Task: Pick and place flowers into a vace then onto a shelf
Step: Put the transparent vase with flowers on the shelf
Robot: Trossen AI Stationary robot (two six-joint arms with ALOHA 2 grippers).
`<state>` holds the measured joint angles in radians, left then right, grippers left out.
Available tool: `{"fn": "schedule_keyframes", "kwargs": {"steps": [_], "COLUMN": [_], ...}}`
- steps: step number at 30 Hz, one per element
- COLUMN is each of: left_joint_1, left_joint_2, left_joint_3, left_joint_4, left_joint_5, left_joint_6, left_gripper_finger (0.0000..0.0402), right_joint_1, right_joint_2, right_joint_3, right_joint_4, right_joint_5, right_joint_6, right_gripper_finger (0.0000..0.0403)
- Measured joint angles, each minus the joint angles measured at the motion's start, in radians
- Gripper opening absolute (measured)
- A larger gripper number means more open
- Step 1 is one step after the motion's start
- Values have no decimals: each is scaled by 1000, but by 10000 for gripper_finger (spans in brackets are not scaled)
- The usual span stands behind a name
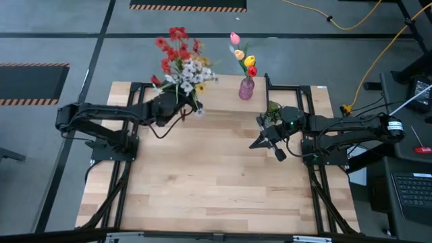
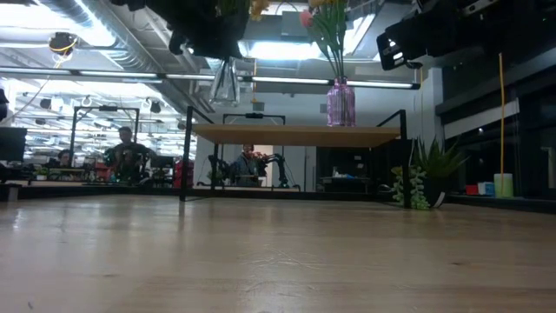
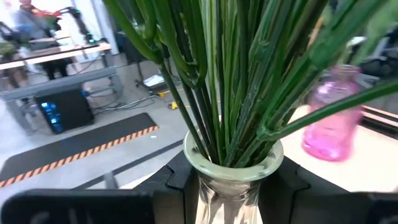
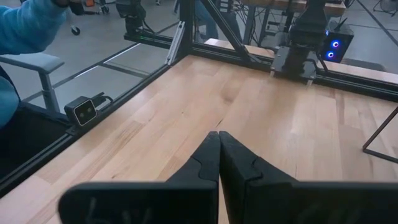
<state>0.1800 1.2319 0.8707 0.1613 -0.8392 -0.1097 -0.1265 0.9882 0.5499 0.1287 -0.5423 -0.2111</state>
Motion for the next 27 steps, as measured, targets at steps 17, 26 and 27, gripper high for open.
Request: {"fn": "schedule_keyframes", "kwargs": {"steps": [17, 26, 27], "left_joint_1": [141, 172, 175], "left_joint_2": [156, 200, 200], "left_joint_3": [-1, -1, -1], "left_joint_4": [198, 234, 237], "left_joint_5": [4, 5, 9], "left_joint_6": [27, 25, 25], "left_gripper_finger": [109, 109, 109], "right_joint_1": [0, 0, 0], "right_joint_2": [0, 0, 0], "right_joint_3": [0, 0, 0], "right_joint_4": [-49, -50, -50], "right_joint_5": [0, 0, 0], "right_joint_6": [-1, -7, -8], "right_gripper_finger": [5, 5, 5]}}
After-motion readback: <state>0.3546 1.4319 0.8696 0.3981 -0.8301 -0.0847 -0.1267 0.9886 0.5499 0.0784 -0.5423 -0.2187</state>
